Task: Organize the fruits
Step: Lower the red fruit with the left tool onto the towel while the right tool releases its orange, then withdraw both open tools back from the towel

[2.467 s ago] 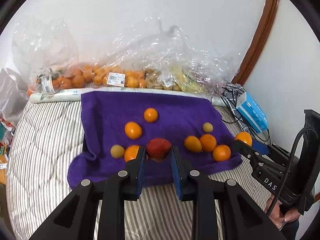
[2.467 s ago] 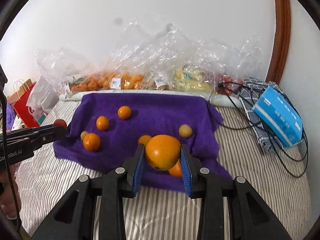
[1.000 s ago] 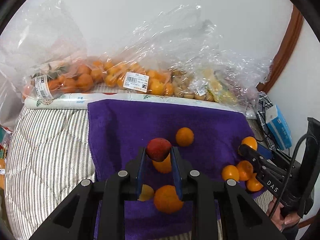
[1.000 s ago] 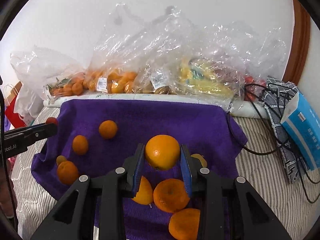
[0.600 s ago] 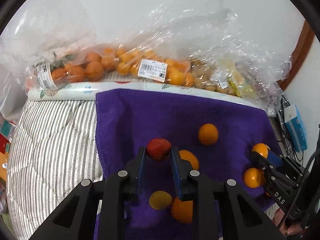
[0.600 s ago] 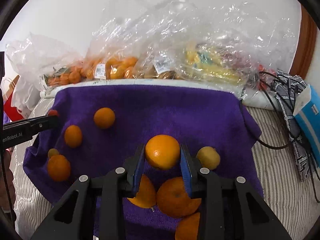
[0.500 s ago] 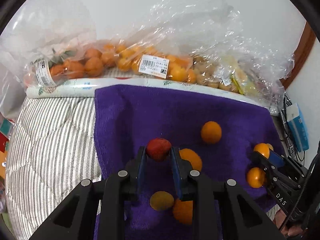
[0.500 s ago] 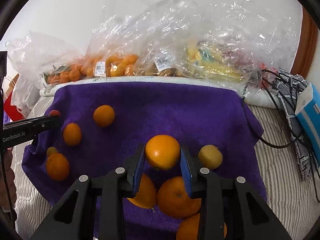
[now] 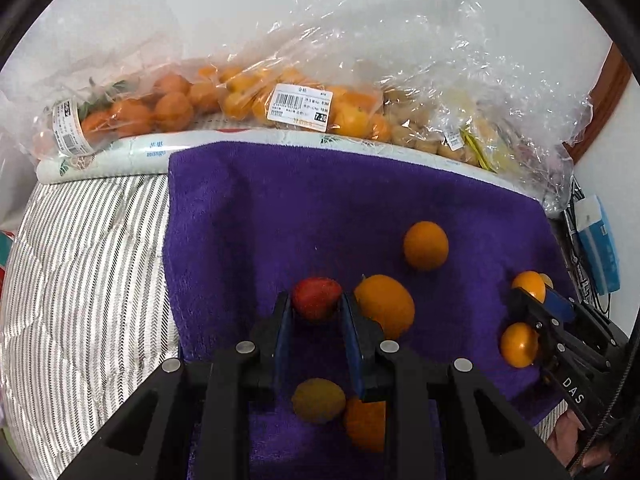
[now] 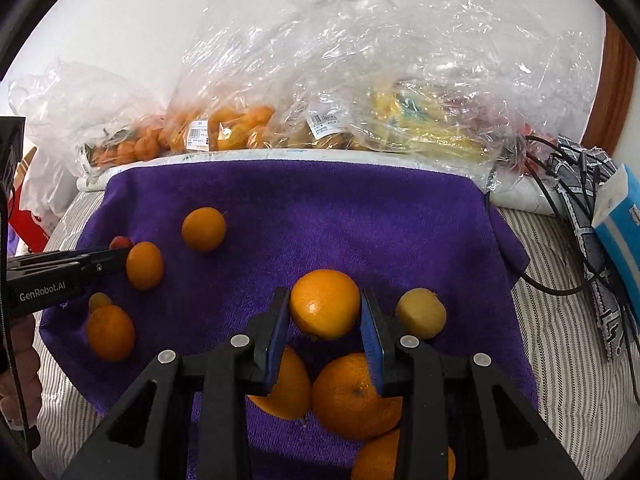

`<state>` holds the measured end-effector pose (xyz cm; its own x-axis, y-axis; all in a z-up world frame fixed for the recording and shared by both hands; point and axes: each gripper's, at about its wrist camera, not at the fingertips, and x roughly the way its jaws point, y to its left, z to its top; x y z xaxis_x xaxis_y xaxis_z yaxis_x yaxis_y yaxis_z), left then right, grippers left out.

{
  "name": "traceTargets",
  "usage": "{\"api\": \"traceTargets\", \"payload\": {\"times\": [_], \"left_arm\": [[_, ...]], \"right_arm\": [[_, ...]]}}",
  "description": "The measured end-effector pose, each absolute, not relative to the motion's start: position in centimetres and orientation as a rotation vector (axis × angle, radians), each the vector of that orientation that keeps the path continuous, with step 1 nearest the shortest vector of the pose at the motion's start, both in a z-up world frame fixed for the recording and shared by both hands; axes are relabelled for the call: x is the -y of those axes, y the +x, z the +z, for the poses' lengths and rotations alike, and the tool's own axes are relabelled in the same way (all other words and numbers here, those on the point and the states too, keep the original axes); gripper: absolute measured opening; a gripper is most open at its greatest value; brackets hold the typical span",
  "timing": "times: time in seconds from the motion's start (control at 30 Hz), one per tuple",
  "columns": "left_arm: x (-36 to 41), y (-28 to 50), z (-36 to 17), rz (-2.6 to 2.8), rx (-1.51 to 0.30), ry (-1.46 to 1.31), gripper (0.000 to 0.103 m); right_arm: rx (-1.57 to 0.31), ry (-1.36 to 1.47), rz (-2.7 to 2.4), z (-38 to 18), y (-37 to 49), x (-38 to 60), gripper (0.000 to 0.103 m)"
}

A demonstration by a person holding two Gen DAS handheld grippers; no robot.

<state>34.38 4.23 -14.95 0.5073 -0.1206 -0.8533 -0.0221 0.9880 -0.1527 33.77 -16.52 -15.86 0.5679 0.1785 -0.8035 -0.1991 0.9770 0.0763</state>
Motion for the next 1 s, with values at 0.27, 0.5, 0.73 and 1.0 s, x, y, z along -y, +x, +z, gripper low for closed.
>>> {"api": "traceTargets", "payload": {"times": [0.27, 0.5, 0.73, 1.0], "left_arm": [[-4.0, 34.5, -15.2, -0.073, -1.048, -0.148, 0.024], [-3.6, 32.8, -13.5, -0.083, -1.040, -0.131, 0.034], [-2.7, 29.0, -10.4, -0.059, -0.983, -0.092, 0.052], [-1.6, 23.5, -5.7, -0.064, -0.882, -0.048, 0.076]], "right_arm": [[-0.938, -0.031, 0.225, -15.9, 33.7, 16.4, 0.034], [-0.922, -0.034, 0.217, -14.3, 33.1, 16.5, 0.040], [-0.896, -0.005, 0.189, -10.6, 30.6, 17.1, 0.050], [-0.880, -0.010, 0.127, -5.8, 25.7, 18.3, 0.050]]}}
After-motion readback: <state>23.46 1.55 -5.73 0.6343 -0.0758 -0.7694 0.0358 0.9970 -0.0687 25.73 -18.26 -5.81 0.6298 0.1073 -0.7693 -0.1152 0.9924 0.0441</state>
